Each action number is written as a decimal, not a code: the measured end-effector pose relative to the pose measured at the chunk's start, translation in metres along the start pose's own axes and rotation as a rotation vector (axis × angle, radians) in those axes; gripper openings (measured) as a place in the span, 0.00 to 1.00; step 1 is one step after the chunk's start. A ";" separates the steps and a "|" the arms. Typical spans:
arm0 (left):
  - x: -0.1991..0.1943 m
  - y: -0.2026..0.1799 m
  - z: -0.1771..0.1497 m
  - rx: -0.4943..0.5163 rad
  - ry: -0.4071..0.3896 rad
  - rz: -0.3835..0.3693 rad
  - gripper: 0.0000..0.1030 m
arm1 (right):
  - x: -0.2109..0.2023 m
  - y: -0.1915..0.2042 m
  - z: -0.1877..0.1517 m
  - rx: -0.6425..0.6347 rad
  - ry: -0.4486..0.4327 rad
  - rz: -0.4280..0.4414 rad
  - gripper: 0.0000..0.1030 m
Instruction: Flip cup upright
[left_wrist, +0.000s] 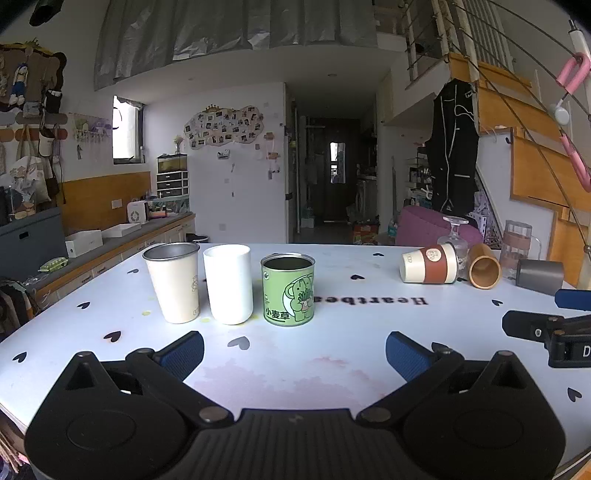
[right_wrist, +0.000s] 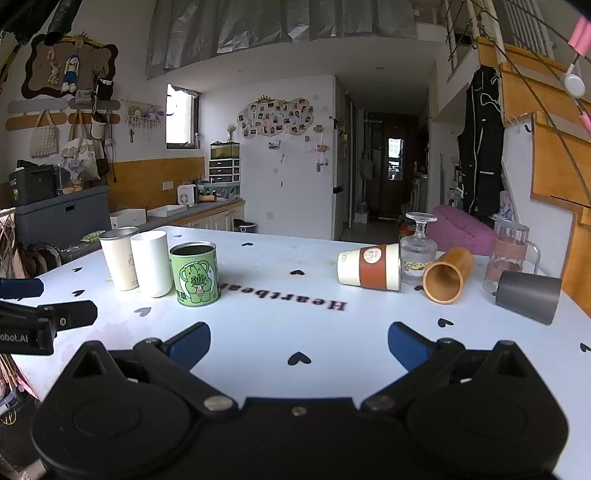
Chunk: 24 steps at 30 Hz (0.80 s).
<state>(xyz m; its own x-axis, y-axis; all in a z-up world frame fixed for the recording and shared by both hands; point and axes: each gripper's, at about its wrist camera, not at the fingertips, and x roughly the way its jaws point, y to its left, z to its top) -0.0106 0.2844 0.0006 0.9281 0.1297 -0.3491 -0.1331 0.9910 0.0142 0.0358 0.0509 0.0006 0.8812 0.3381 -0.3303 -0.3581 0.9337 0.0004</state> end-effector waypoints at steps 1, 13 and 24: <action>0.000 0.000 0.000 0.000 0.000 0.001 1.00 | 0.000 0.000 0.000 0.000 0.000 -0.001 1.00; 0.000 -0.001 0.000 0.000 0.004 0.000 1.00 | -0.002 0.001 -0.001 -0.002 -0.001 0.001 1.00; 0.000 -0.001 -0.001 0.001 0.004 -0.001 1.00 | -0.002 0.001 -0.001 -0.002 -0.001 0.001 1.00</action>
<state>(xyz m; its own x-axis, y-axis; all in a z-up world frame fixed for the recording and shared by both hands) -0.0108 0.2830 -0.0002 0.9268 0.1287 -0.3528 -0.1319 0.9912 0.0150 0.0334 0.0513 0.0003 0.8810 0.3392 -0.3297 -0.3597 0.9331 -0.0011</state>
